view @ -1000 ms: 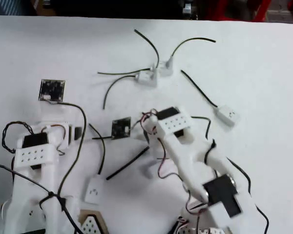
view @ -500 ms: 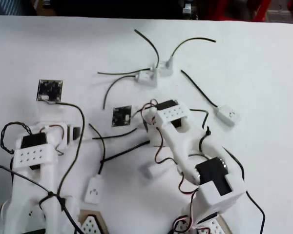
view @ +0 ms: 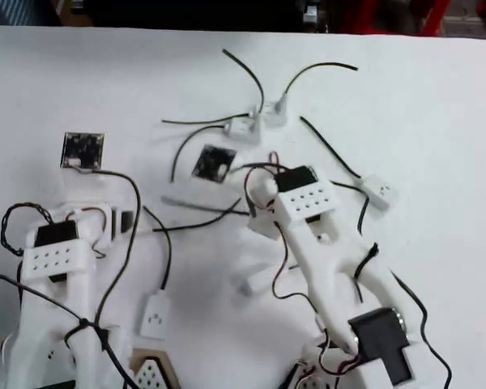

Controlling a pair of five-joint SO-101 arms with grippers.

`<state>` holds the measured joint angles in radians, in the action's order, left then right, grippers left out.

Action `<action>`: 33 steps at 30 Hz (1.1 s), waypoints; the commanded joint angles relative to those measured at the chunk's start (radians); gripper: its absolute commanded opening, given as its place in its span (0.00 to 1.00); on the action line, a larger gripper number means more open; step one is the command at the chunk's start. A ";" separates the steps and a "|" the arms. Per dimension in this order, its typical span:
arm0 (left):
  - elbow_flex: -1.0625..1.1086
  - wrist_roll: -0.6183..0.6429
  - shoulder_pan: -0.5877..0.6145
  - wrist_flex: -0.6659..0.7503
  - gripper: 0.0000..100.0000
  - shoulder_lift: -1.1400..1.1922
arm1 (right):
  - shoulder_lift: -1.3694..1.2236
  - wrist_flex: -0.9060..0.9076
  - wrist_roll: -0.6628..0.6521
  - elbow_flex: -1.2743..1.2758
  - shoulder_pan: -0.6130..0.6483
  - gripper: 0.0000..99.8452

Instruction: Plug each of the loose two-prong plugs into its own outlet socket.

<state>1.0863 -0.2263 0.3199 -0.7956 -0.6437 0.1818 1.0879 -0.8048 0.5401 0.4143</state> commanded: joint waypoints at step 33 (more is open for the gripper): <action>0.052 0.003 0.004 0.101 0.25 -0.039 | -0.282 0.110 0.588 -0.242 0.016 0.11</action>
<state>1.1400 -0.2263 0.3214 -0.7127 -0.6437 -0.0806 1.2290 -0.2263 0.3130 0.4434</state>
